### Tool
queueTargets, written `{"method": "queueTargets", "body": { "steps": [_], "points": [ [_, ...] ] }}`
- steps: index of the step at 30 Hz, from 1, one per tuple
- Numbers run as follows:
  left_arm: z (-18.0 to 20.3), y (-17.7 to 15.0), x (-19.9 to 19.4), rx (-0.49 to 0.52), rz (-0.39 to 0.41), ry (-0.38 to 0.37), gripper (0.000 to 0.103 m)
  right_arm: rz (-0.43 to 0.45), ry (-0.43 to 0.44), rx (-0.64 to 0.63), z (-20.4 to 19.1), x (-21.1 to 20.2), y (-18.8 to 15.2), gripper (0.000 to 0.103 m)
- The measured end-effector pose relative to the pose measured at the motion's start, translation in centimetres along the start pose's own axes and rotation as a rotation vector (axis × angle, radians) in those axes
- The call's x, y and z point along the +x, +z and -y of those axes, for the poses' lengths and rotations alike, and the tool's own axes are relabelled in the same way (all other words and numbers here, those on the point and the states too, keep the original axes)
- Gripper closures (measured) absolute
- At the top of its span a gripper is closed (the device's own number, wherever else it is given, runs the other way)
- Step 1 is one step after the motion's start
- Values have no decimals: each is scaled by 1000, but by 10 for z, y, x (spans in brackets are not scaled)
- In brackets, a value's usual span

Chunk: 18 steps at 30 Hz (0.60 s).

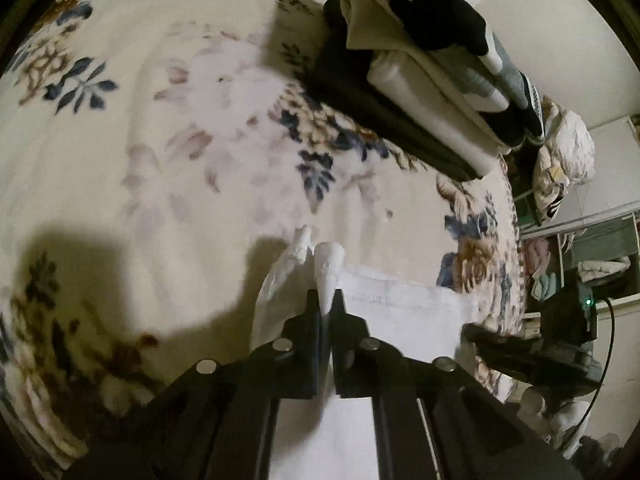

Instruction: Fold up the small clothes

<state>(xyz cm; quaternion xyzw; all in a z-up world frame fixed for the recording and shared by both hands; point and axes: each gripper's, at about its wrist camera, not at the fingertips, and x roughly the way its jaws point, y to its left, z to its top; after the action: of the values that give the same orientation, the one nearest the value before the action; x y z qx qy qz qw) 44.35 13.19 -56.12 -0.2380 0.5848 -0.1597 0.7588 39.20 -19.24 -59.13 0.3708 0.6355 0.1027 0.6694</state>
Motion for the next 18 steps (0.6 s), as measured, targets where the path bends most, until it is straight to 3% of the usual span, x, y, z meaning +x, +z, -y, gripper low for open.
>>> {"method": "queueTargets", "body": {
  "steps": [6,9,13,15,18],
  "points": [
    [-18,11,-5,-63,20,-7,100,116,-4,9,-15,-7,10,101],
    [-28,15,10,-81,-22,9,100,101,-53,40,-14,6,17,101],
    [-45,15,6,-148,-77,-67,91,48,-85,71,-7,15,22,98],
    [-50,9,-11,-168,-63,-82,80,29,-67,84,-4,6,21,83],
    [-56,-11,-38,-185,-41,-104,72,16,-33,72,4,-19,5,58]
  ]
}}
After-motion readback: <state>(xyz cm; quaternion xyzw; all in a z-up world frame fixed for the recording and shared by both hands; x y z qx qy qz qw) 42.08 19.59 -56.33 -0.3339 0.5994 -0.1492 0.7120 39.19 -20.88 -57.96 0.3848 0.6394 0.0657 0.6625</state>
